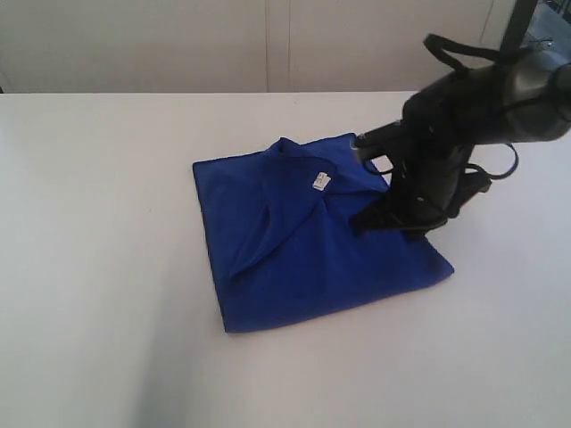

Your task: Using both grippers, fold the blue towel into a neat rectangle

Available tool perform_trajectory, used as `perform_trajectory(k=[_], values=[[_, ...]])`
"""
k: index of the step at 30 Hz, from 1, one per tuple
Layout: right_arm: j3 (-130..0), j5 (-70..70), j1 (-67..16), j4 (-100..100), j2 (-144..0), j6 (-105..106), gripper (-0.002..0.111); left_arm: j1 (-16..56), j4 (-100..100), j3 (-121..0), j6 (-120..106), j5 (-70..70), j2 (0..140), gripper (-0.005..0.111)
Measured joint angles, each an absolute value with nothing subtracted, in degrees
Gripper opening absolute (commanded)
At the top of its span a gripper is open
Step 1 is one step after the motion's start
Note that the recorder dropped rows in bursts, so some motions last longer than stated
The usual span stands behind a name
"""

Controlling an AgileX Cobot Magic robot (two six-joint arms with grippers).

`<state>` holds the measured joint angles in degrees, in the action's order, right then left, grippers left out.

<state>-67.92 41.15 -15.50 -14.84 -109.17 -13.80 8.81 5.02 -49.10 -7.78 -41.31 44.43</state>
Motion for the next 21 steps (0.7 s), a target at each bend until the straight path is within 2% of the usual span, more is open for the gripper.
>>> perform_trajectory(k=[7,21], values=[[-61.8,37.9,-13.1,-15.1,-109.2,-12.7,0.0,8.8,5.0,-49.1,-7.8,-41.3,44.4,0.0],[-57.5,41.1,-11.4,-16.0,-107.4,-15.5,0.0,8.8,5.0,-49.1,-7.8,-41.3,44.4,0.0]])
